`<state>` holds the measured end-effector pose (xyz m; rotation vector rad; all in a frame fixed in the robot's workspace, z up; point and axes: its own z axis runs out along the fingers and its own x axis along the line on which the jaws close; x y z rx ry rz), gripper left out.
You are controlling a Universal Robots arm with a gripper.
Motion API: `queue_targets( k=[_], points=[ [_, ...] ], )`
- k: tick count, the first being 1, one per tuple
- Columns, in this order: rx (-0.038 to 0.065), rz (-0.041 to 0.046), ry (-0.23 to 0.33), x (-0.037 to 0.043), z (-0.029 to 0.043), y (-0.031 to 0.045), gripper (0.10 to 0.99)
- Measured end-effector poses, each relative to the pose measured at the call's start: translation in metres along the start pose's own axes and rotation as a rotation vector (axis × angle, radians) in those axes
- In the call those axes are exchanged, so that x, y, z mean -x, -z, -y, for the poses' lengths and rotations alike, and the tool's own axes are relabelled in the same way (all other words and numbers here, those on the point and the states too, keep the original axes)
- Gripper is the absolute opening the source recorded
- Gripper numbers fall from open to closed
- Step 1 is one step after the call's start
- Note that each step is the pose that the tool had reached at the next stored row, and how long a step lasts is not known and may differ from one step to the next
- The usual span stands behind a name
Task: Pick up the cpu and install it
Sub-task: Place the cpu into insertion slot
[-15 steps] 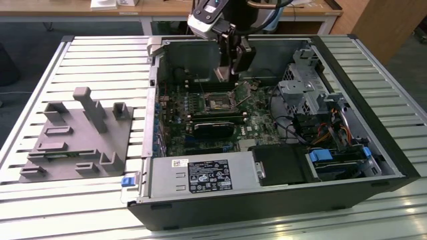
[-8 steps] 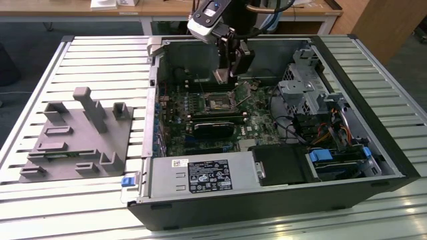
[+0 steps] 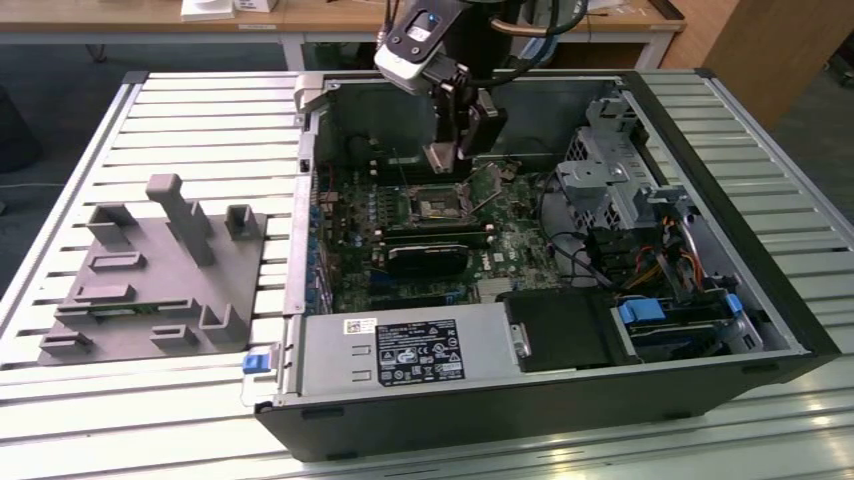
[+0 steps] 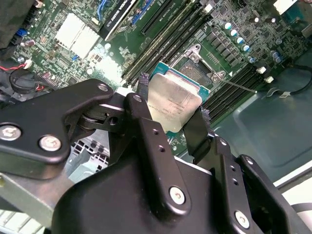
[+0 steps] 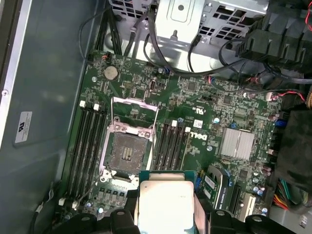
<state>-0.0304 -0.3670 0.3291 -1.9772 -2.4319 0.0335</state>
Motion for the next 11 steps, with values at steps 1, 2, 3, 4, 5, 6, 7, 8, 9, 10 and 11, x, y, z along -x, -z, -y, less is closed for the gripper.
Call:
queue_targets(
  k=[1, 2, 3, 4, 5, 6, 7, 8, 9, 10, 11],
  points=[
    [-0.002, -0.0003, 0.000, 0.0000, -0.0001, -0.0012, 0.537],
    [-0.004, -0.0008, 0.000, 0.0000, -0.0001, -0.0026, 0.537],
    [-0.006, -0.0013, 0.000, 0.0000, -0.0001, -0.0042, 0.537],
    [-0.009, -0.0019, 0.000, -0.0001, -0.0002, -0.0058, 0.537],
    [-0.012, -0.0025, 0.000, -0.0001, -0.0002, -0.0074, 0.537],
    [-0.015, -0.0032, 0.000, -0.0001, -0.0002, -0.0090, 0.537],
    [-0.018, -0.0038, 0.000, -0.0001, -0.0002, -0.0106, 0.537],
    [-0.021, -0.0043, 0.000, -0.0002, -0.0003, -0.0123, 0.537],
    [-0.023, -0.0049, -0.001, -0.0002, -0.0003, -0.0141, 0.537],
    [-0.025, -0.0051, -0.003, -0.0002, -0.0003, -0.0158, 0.537],
    [-0.026, -0.0049, -0.006, -0.0003, -0.0003, -0.0177, 0.537]
  ],
)
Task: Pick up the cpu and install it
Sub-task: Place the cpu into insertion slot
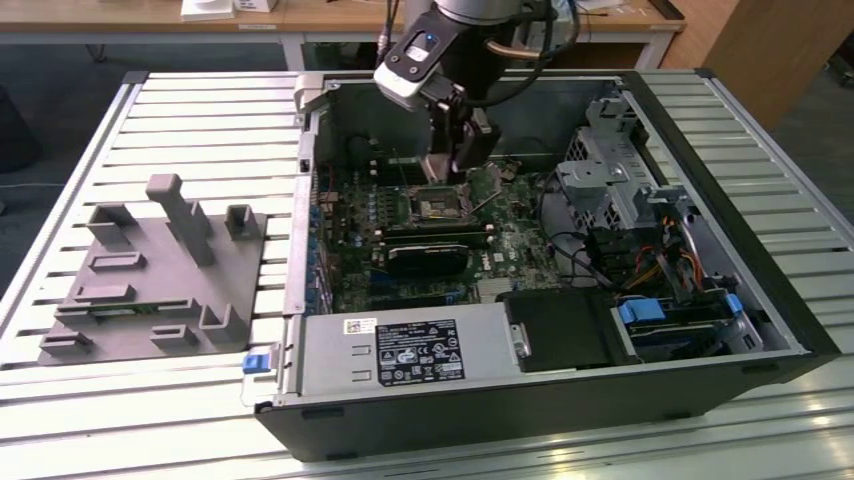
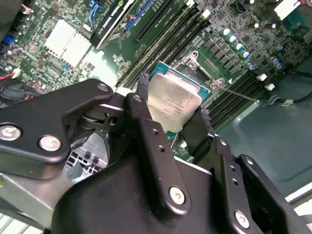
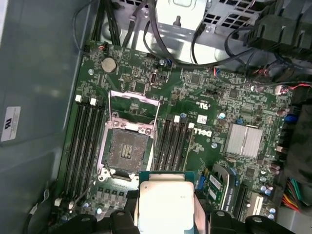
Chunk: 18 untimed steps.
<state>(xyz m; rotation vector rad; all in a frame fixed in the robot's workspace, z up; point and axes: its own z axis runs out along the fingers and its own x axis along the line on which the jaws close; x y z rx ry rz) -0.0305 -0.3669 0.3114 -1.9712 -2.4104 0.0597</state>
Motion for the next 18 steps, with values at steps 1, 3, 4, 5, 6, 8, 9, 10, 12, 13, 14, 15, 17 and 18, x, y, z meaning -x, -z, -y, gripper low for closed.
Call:
queue_targets(
  k=[1, 3, 4, 5, 6, 8, 9, 10, 12, 13, 14, 15, 17, 18],
  points=[
    [-0.001, -0.0001, -0.002, 0.0000, -0.0001, -0.0018, 0.537],
    [-0.002, -0.0005, -0.005, -0.0001, -0.0004, -0.0055, 0.537],
    [-0.004, -0.0008, -0.007, -0.0001, -0.0004, -0.0072, 0.537],
    [-0.005, -0.0011, -0.012, -0.0006, -0.0006, -0.0090, 0.537],
    [-0.006, -0.0015, -0.022, -0.0008, -0.0008, -0.0107, 0.537],
    [-0.005, -0.0019, -0.044, -0.0012, -0.0009, -0.0130, 0.537],
    [-0.002, -0.0010, -0.049, -0.0014, -0.0010, -0.0137, 0.537],
    [0.000, 0.0001, -0.056, -0.0018, -0.0011, -0.0143, 0.537],
    [0.010, 0.0039, -0.064, -0.0029, -0.0014, -0.0152, 0.537],
    [0.018, 0.0052, -0.067, -0.0037, -0.0016, -0.0155, 0.537],
    [0.024, 0.0062, -0.069, -0.0052, -0.0017, -0.0158, 0.537],
    [0.026, 0.0066, -0.072, -0.0065, -0.0019, -0.0162, 0.537],
    [0.029, 0.0066, -0.079, -0.0082, -0.0023, -0.0175, 0.537],
    [0.029, 0.0064, -0.085, -0.0087, -0.0024, -0.0186, 0.537]
  ],
)
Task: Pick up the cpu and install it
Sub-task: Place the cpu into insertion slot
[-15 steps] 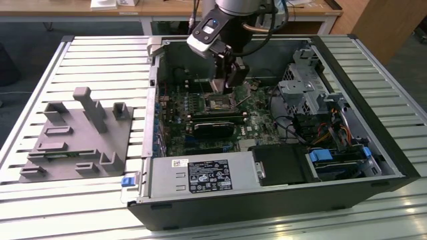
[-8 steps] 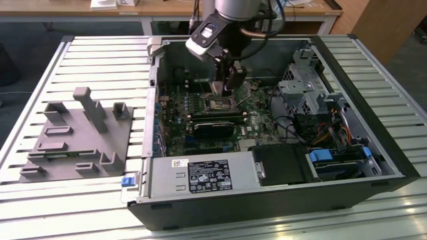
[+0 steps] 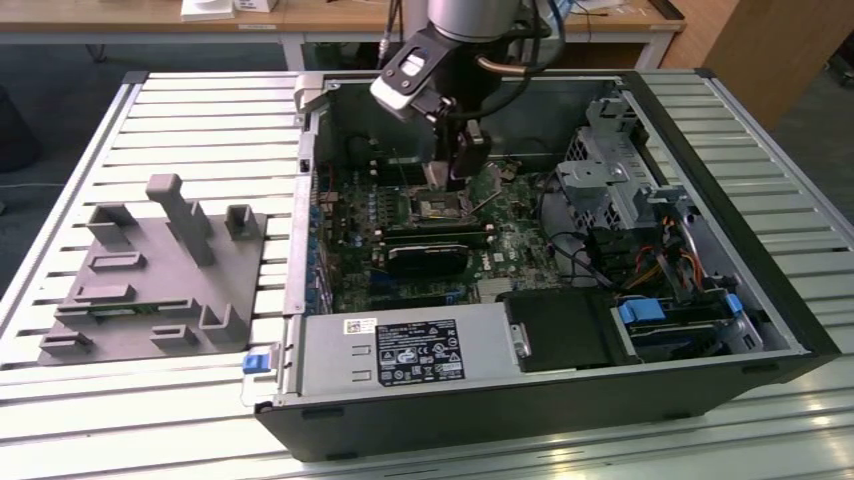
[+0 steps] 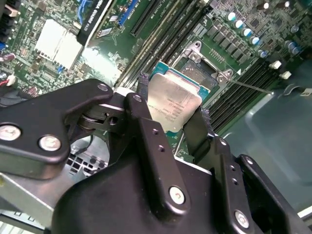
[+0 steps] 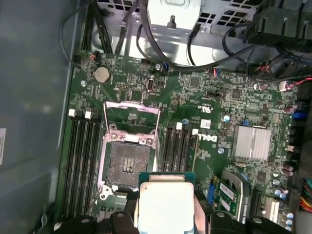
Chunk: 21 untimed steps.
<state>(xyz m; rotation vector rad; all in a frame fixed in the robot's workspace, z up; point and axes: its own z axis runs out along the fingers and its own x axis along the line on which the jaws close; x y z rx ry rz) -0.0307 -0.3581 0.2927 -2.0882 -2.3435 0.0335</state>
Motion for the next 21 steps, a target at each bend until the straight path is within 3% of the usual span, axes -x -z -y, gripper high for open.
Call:
queue_targets(
  k=[13, 20, 21],
  points=[
    [0.000, -0.0007, -0.033, -0.0153, -0.0020, -0.0141, 0.537],
    [-0.001, -0.0014, -0.088, -0.0170, -0.0029, -0.0200, 0.537],
    [-0.001, -0.0017, -0.092, -0.0249, -0.0039, -0.0247, 0.537]
  ],
)
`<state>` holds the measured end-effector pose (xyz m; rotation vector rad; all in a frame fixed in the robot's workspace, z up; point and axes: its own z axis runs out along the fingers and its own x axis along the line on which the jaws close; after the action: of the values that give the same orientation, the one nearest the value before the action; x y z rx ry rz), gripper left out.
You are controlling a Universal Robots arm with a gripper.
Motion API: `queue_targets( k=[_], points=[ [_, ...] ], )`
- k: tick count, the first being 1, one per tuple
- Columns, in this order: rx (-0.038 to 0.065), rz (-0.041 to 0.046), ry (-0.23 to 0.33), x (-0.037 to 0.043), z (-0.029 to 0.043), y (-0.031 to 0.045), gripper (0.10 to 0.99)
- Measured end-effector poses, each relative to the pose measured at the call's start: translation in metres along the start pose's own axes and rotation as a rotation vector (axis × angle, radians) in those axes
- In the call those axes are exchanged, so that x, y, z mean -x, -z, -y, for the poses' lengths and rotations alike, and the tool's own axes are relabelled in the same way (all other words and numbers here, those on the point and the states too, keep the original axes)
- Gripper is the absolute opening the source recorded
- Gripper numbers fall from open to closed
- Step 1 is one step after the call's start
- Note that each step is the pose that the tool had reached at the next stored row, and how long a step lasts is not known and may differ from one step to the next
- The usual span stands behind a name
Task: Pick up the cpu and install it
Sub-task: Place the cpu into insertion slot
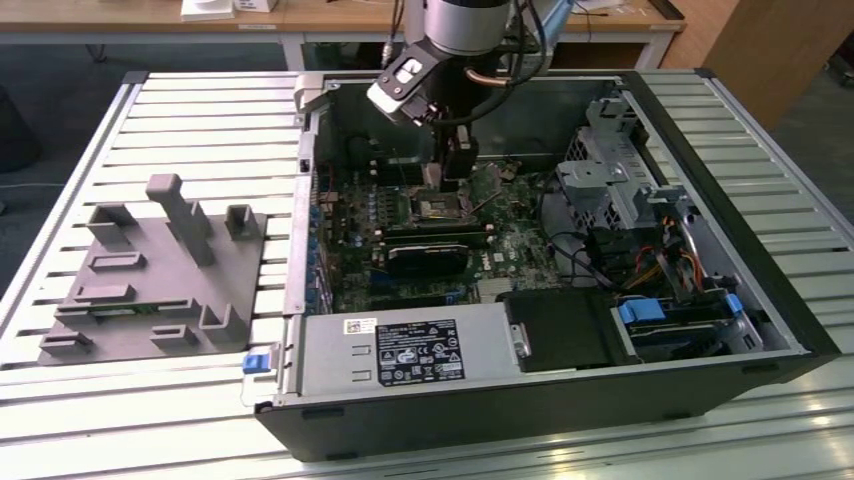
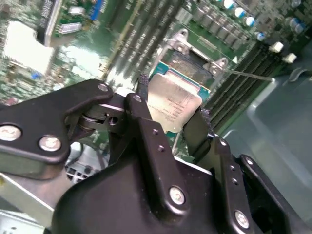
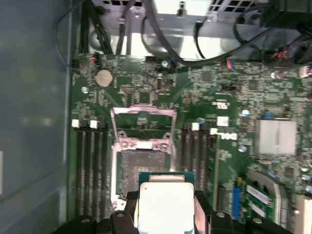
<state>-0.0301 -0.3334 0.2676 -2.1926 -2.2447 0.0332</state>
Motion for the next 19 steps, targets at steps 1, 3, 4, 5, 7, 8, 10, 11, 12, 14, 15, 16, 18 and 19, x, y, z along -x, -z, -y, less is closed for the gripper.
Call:
queue_targets(
  k=[1, 3, 4, 5, 7, 8, 10, 11, 12, 14, 15, 16, 18, 19],
  points=[
    [0.000, 0.0000, 0.000, -0.0032, -0.0001, -0.0012, 0.537],
    [0.005, 0.0003, 0.000, -0.0084, -0.0003, -0.0028, 0.537],
    [0.010, 0.0006, 0.000, -0.0095, -0.0003, -0.0032, 0.537],
    [0.016, 0.0008, 0.000, -0.0104, -0.0003, -0.0037, 0.537],
    [0.029, 0.0010, -0.001, -0.0111, 0.0000, -0.0048, 0.537],
    [0.034, 0.0011, -0.001, -0.0112, 0.0004, -0.0056, 0.537],
    [0.037, 0.0015, -0.004, -0.0113, 0.0014, -0.0085, 0.537],
    [0.037, 0.0015, -0.006, -0.0114, 0.0015, -0.0103, 0.537],
    [0.038, 0.0015, -0.007, -0.0115, 0.0017, -0.0121, 0.537],
    [0.038, 0.0013, -0.007, -0.0117, 0.0021, -0.0157, 0.537],
    [0.038, 0.0012, -0.008, -0.0118, 0.0021, -0.0176, 0.537],
    [0.038, 0.0009, -0.007, -0.0119, 0.0020, -0.0195, 0.537],
    [0.038, 0.0007, -0.008, -0.0122, 0.0020, -0.0228, 0.537],
    [0.038, 0.0008, -0.008, -0.0123, 0.0020, -0.0241, 0.537]
  ],
)
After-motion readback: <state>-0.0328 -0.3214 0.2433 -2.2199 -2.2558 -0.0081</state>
